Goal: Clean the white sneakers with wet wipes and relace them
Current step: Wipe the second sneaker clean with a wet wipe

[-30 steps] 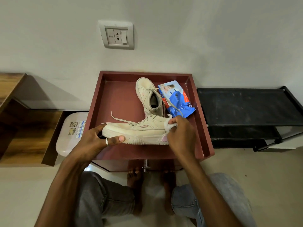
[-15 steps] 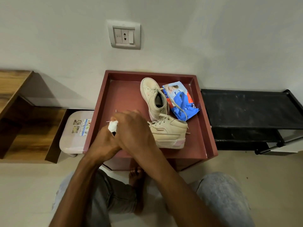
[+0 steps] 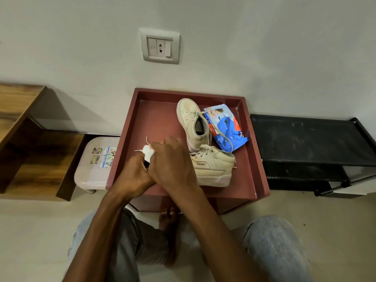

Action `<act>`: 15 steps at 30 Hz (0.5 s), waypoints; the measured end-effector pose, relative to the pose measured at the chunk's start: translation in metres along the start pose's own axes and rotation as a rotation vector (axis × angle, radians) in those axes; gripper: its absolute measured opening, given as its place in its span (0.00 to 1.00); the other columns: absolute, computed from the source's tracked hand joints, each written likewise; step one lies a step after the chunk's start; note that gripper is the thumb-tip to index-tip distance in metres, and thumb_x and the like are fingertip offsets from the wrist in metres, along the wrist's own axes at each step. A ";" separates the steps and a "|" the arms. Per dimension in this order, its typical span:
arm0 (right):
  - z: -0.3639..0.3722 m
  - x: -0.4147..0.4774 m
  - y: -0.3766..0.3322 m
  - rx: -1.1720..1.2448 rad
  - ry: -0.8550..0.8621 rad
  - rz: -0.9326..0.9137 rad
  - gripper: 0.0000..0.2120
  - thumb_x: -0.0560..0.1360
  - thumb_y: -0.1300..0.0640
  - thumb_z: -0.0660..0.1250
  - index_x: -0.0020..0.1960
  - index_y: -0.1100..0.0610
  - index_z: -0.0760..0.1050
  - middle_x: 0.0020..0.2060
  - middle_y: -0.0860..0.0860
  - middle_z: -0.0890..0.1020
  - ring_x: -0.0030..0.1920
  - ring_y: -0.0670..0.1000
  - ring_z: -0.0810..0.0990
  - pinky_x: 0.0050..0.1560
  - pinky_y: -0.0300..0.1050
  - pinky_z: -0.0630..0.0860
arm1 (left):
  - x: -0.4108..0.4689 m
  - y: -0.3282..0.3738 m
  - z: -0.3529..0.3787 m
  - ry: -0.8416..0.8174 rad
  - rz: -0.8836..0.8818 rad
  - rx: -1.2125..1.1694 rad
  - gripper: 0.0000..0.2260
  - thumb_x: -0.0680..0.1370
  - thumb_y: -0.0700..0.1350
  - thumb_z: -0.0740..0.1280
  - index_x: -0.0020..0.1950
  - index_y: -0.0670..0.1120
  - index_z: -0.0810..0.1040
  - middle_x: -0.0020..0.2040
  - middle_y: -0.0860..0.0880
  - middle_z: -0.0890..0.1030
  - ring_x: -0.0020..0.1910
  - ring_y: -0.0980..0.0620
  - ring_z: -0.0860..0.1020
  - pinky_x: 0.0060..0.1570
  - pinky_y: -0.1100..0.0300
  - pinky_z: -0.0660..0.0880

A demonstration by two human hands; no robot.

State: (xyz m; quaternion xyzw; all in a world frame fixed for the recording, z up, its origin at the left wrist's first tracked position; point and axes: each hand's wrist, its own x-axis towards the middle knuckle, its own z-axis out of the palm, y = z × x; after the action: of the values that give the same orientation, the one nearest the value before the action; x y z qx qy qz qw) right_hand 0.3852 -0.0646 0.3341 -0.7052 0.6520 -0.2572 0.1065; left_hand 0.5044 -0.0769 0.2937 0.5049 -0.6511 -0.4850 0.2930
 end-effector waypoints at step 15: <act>-0.019 -0.055 0.069 0.091 0.079 0.033 0.13 0.76 0.55 0.67 0.58 0.57 0.81 0.52 0.52 0.78 0.54 0.52 0.76 0.53 0.47 0.76 | 0.007 -0.011 -0.005 -0.041 -0.066 -0.102 0.41 0.60 0.50 0.86 0.71 0.46 0.76 0.59 0.52 0.85 0.58 0.55 0.83 0.62 0.54 0.79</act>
State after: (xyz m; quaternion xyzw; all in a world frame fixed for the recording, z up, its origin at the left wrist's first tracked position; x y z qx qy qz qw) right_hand 0.3153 -0.0159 0.3039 -0.6782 0.6547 -0.3127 0.1170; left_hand 0.5105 -0.0857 0.2842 0.5006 -0.6145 -0.5370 0.2888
